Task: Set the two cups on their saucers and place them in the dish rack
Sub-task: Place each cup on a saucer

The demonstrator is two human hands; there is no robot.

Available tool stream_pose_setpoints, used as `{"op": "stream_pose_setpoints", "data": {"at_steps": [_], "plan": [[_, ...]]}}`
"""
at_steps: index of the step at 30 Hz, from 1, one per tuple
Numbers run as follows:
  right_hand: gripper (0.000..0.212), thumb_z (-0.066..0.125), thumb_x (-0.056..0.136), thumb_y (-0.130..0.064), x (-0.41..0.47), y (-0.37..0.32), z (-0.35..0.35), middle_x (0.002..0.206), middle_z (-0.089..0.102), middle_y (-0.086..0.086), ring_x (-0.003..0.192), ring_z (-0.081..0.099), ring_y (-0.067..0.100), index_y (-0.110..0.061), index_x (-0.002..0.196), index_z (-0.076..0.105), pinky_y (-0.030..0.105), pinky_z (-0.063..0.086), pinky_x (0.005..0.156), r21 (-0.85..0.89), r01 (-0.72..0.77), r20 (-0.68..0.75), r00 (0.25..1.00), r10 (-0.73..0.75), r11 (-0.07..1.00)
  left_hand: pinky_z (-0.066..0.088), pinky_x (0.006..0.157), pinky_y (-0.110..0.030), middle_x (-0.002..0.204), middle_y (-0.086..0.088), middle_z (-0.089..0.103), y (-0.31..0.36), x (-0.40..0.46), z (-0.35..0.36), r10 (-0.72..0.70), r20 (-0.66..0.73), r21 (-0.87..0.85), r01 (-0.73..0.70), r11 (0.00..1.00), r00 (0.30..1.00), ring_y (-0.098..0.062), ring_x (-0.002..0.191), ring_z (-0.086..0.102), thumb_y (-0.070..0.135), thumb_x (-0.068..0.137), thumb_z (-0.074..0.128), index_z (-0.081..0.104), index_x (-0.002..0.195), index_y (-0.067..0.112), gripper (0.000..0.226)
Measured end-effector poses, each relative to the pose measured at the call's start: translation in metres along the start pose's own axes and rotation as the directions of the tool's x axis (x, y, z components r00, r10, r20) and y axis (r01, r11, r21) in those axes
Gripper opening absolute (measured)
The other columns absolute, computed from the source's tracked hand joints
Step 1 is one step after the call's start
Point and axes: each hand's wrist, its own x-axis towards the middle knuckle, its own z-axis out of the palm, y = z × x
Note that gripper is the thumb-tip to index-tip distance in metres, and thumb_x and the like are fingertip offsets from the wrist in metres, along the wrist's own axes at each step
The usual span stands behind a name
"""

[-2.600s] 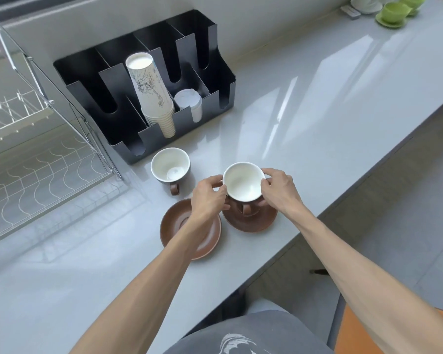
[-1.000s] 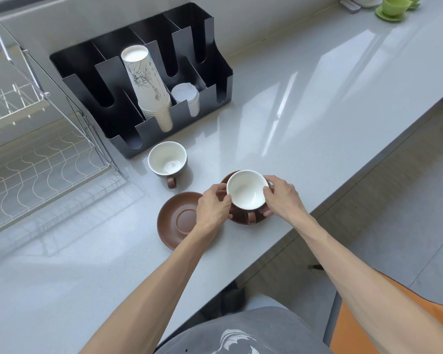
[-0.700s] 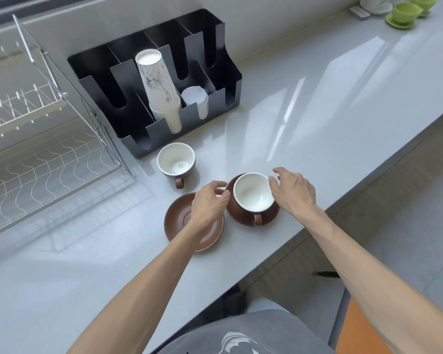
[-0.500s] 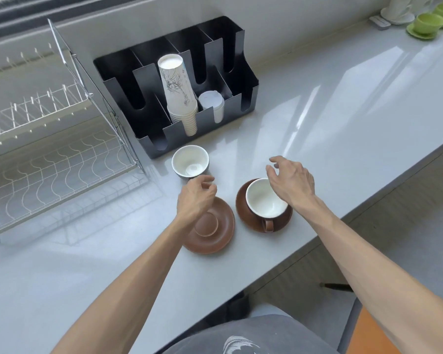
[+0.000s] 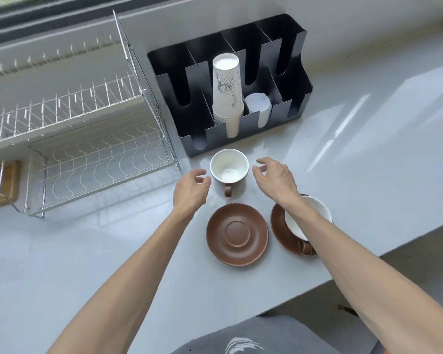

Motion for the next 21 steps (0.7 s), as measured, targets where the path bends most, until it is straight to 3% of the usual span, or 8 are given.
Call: {"op": "stream_pose_setpoints", "data": {"at_steps": [5, 11, 21], "plan": [[0.046, 0.045, 0.099, -0.036, 0.021, -0.009, 0.017, 0.132, 0.066, 0.009, 0.107, 0.068, 0.038, -0.013, 0.139, 0.054, 0.041, 0.046, 0.104, 0.038, -0.031, 0.059, 0.998, 0.029, 0.999, 0.063, 0.084, -0.043, 0.105, 0.000, 0.068, 0.004, 0.023, 0.000, -0.060, 0.027, -0.088, 0.063, 0.994, 0.998, -0.026, 0.094, 0.073, 0.026, 0.097, 0.056, 0.059, 0.138, 0.014, 0.043], [0.049, 0.046, 0.096, -0.033, 0.036, -0.012, 0.033, 0.127, 0.067, 0.013, 0.107, 0.067, 0.040, -0.010, 0.139, 0.052, 0.052, 0.054, 0.093, 0.117, -0.092, 0.108, 0.991, 0.080, 0.989, 0.063, 0.081, -0.039, 0.112, -0.002, 0.063, 0.008, 0.044, 0.011, -0.090, 0.068, -0.129, 0.098, 0.987, 0.994, -0.029, 0.099, 0.072, 0.028, 0.101, 0.055, 0.048, 0.148, 0.014, 0.050], [0.043, 0.036, 0.096, -0.022, 0.049, -0.012, 0.051, 0.116, 0.068, 0.019, 0.094, 0.068, 0.045, -0.006, 0.129, 0.057, 0.051, 0.056, 0.087, 0.086, -0.122, 0.101, 0.988, 0.113, 0.989, 0.064, 0.075, -0.040, 0.102, -0.008, 0.072, 0.006, 0.061, 0.022, -0.070, 0.105, -0.100, 0.081, 0.992, 0.992, -0.032, 0.088, 0.076, 0.011, 0.099, 0.048, 0.060, 0.138, 0.014, 0.041]]}}
